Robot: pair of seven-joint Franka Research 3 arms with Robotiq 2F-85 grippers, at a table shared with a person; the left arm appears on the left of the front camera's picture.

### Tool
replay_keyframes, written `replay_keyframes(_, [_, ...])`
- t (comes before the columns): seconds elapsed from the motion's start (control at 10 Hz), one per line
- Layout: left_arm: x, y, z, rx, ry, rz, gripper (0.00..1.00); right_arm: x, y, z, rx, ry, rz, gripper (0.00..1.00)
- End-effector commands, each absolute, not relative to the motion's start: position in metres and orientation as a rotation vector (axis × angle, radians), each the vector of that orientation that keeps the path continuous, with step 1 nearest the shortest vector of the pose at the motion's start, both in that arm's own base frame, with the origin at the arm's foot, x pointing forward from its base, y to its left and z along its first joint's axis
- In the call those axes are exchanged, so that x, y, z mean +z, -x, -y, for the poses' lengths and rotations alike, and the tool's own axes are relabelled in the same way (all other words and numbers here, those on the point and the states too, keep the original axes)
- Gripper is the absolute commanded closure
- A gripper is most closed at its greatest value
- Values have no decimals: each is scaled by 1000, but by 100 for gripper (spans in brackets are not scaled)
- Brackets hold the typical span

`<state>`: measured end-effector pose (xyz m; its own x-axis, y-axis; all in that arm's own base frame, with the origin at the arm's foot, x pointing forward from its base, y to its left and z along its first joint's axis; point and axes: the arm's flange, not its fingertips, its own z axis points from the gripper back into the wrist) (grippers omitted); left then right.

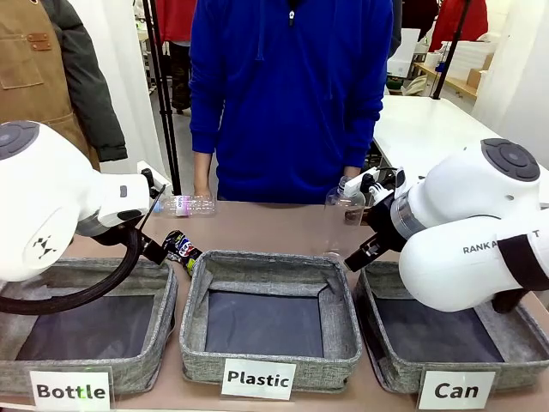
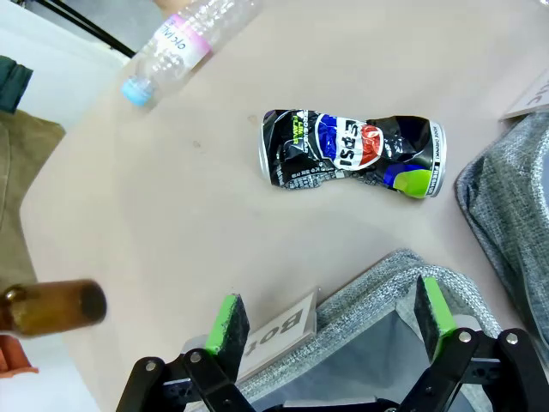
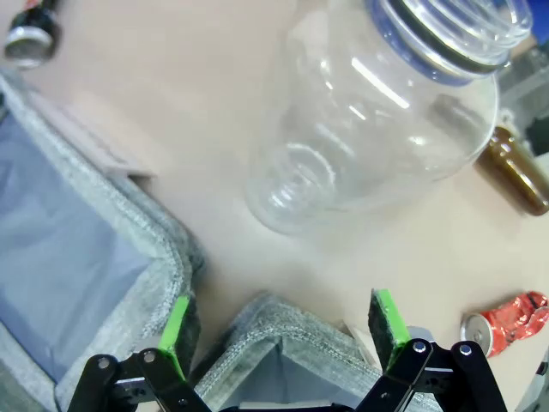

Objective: Sort the can waste into the basket.
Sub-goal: Pick up the can waste from the table and place it in the right Fabric basket.

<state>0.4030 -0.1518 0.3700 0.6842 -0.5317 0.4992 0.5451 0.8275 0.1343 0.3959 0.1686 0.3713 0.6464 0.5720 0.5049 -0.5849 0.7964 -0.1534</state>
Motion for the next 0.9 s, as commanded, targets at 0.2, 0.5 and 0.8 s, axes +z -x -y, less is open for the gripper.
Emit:
replay_keyframes(0.2, [370, -403, 152, -604, 26, 552, 0, 371, -396, -168, 658, -25, 566, 0])
replay_keyframes(0.5, [416, -376, 141, -571, 110, 492, 0, 418, -373, -150, 611, -110, 495, 0])
replay_keyframes(0.8, [473, -321, 96, -512, 329, 284, 0, 476, -338, -91, 487, -410, 354, 0])
